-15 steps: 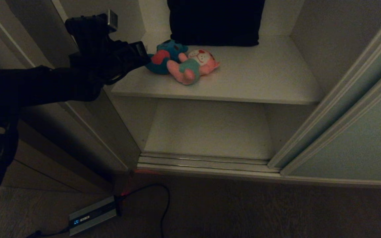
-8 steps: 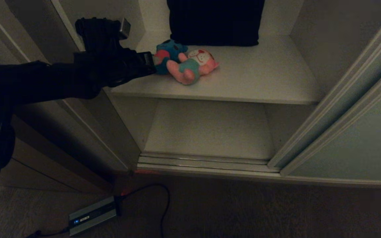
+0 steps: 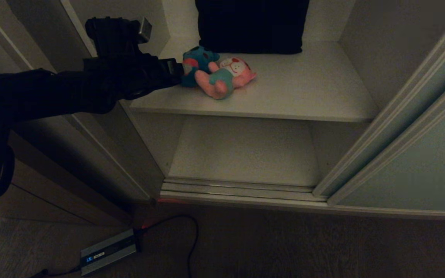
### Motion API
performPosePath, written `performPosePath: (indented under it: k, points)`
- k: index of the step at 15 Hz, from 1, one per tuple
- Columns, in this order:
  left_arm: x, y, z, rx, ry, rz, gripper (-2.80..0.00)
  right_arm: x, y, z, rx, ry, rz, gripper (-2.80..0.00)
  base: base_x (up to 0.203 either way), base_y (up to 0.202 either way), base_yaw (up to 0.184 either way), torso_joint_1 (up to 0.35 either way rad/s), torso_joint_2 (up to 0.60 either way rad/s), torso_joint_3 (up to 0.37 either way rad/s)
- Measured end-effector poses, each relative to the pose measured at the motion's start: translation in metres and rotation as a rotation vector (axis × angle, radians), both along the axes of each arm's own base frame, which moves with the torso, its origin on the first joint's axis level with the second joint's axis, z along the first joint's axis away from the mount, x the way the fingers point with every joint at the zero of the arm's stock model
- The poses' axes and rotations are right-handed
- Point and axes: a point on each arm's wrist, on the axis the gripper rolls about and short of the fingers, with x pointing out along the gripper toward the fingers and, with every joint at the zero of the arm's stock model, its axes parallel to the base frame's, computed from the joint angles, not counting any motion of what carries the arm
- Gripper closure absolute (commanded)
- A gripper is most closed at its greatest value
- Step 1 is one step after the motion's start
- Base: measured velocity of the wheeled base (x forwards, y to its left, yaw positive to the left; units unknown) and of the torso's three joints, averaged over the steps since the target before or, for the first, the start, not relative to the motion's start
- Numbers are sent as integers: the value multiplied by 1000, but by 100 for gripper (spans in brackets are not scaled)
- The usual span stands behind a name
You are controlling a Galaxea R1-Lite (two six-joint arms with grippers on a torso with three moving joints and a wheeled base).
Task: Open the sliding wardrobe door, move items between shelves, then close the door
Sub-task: Place the blue doll on the lower shelf
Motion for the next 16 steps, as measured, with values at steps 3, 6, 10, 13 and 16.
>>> performPosePath:
  k: [3, 6, 10, 13, 16]
  points:
    - [0, 1, -3, 10, 38, 4, -280, 0, 0, 0, 0, 0, 1, 0, 0, 0, 0, 0, 0, 0]
    - [-5, 2, -7, 51, 121, 5, -280, 0, 0, 0, 0, 0, 0, 0, 0, 0, 0, 0, 0, 0]
    - [-8, 3, -10, 116, 154, 7, -280, 0, 0, 0, 0, 0, 0, 0, 0, 0, 0, 0, 0, 0]
    - [-9, 3, -10, 132, 168, 5, -280, 0, 0, 0, 0, 0, 0, 0, 0, 0, 0, 0, 0, 0]
    - [-12, 4, -14, 189, 204, 2, -280, 0, 0, 0, 0, 0, 0, 0, 0, 0, 0, 0, 0, 0]
